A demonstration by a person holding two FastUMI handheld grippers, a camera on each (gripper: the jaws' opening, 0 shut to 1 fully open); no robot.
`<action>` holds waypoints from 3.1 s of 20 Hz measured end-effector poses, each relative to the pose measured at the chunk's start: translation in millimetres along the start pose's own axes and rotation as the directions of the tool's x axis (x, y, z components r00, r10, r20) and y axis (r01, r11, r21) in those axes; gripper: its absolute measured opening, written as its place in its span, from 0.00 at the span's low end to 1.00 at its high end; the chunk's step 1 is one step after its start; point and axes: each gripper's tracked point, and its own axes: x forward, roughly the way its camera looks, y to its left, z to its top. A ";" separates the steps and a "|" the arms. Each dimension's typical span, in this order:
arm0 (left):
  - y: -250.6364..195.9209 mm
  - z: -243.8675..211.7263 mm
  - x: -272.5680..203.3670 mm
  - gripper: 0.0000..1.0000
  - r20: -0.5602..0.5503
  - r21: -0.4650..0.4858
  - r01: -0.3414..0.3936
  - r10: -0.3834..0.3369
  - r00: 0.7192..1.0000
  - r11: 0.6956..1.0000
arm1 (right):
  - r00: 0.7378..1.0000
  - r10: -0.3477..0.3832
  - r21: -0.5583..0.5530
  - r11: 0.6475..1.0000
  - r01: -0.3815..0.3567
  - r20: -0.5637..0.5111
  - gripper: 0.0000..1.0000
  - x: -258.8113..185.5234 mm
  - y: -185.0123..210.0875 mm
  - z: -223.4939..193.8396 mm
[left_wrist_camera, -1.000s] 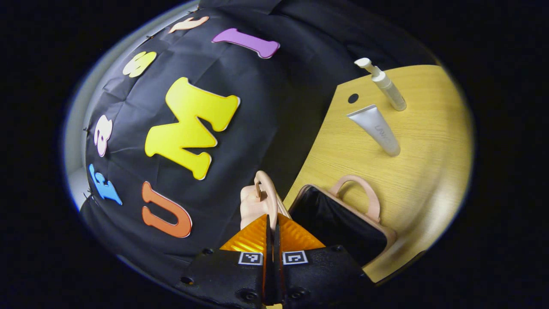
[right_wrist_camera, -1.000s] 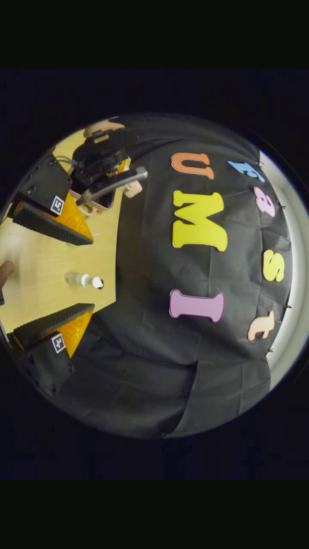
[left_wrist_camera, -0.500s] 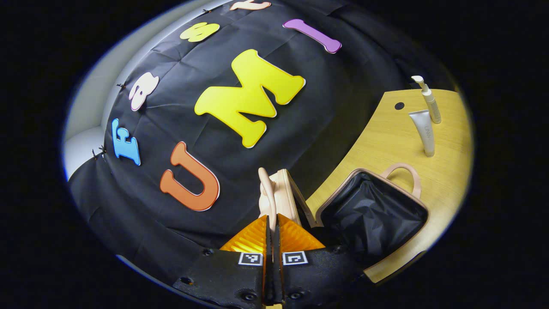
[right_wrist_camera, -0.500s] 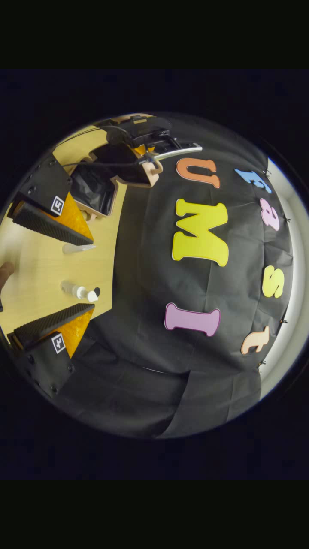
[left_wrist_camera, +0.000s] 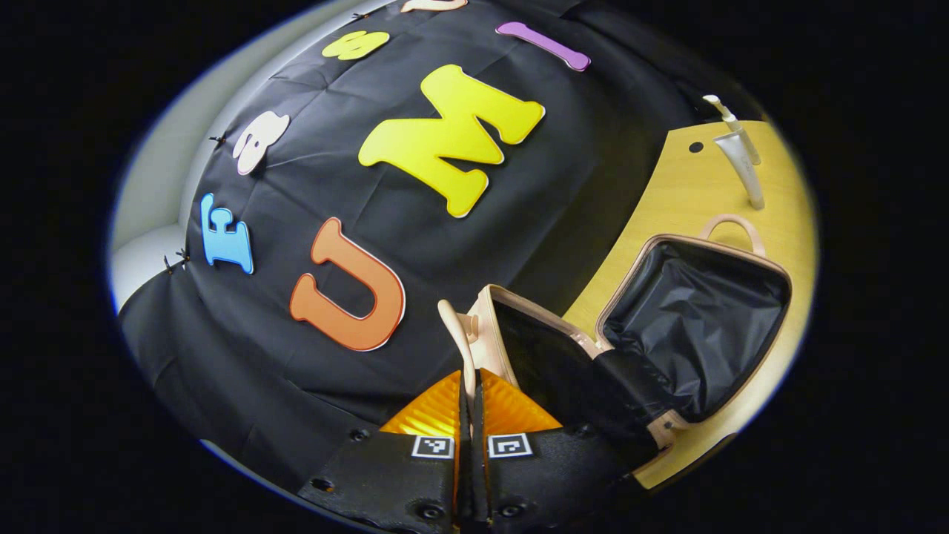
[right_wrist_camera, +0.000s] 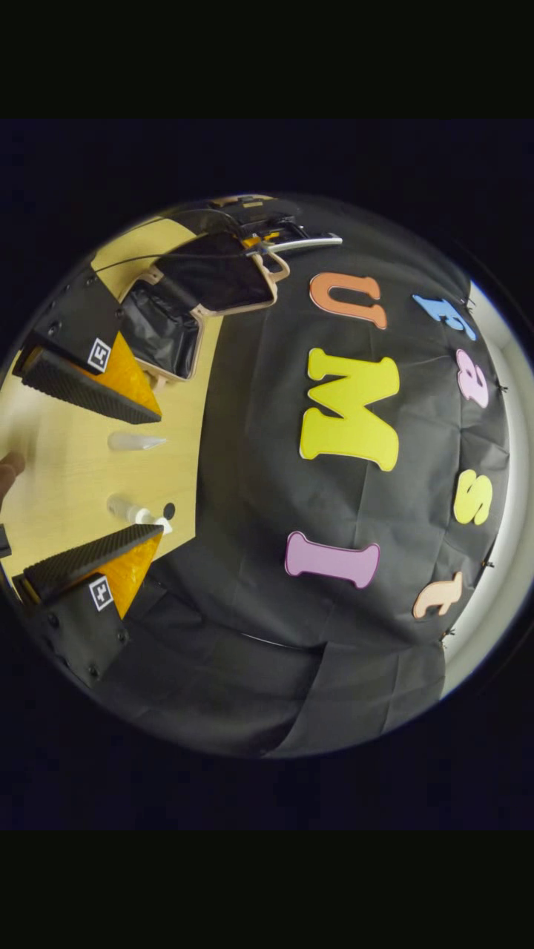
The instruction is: First open the suitcase, pack the skin care products into it, and then close the suitcase.
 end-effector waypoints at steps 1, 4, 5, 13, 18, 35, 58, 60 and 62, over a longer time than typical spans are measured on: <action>3.2 -5.6 2.0 0.03 -0.001 0.013 -0.007 0.007 1.000 1.000 | 1.000 -0.001 -0.004 1.000 0.001 -0.003 0.80 -0.5 3.5 -0.8; 12.8 -44.5 13.0 0.02 -0.016 0.119 -0.030 0.032 0.999 0.992 | 1.000 -0.004 -0.022 1.000 0.003 -0.011 0.81 -0.7 20.7 -3.3; 15.4 -57.1 18.4 0.03 -0.012 0.126 -0.023 0.025 1.000 0.992 | 1.000 -0.005 -0.031 1.000 0.005 -0.012 0.81 -0.4 24.8 -4.4; -20.2 -203.5 57.6 0.03 -0.179 -0.042 0.131 -0.137 0.974 0.990 | 0.999 -0.039 -0.067 0.997 0.037 -0.028 0.80 1.4 38.4 -1.3; -57.9 -251.6 70.6 0.03 -0.222 -0.156 0.216 -0.247 0.943 0.964 | 0.994 -0.099 -0.050 0.994 0.096 -0.056 0.81 6.7 21.0 -8.8; -53.3 -258.4 55.2 0.60 -0.283 -0.282 0.192 -0.273 0.919 0.940 | 0.993 -0.055 -0.039 0.998 0.051 -0.103 0.82 12.8 -4.7 -45.4; -306.0 184.1 -55.0 0.99 0.150 -0.765 0.403 -0.469 0.870 0.503 | 0.992 0.067 -0.066 0.995 -0.074 -0.103 0.80 63.0 -164.1 -100.5; -348.4 213.5 -61.2 1.00 0.181 -0.761 0.460 -0.532 0.827 0.457 | 0.990 0.080 -0.071 0.993 -0.089 -0.119 0.81 70.9 -171.1 -110.4; -378.2 234.9 -60.1 1.00 0.207 -0.748 0.501 -0.564 0.799 0.436 | 0.986 0.092 -0.073 0.992 -0.103 -0.137 0.80 80.1 -177.0 -119.2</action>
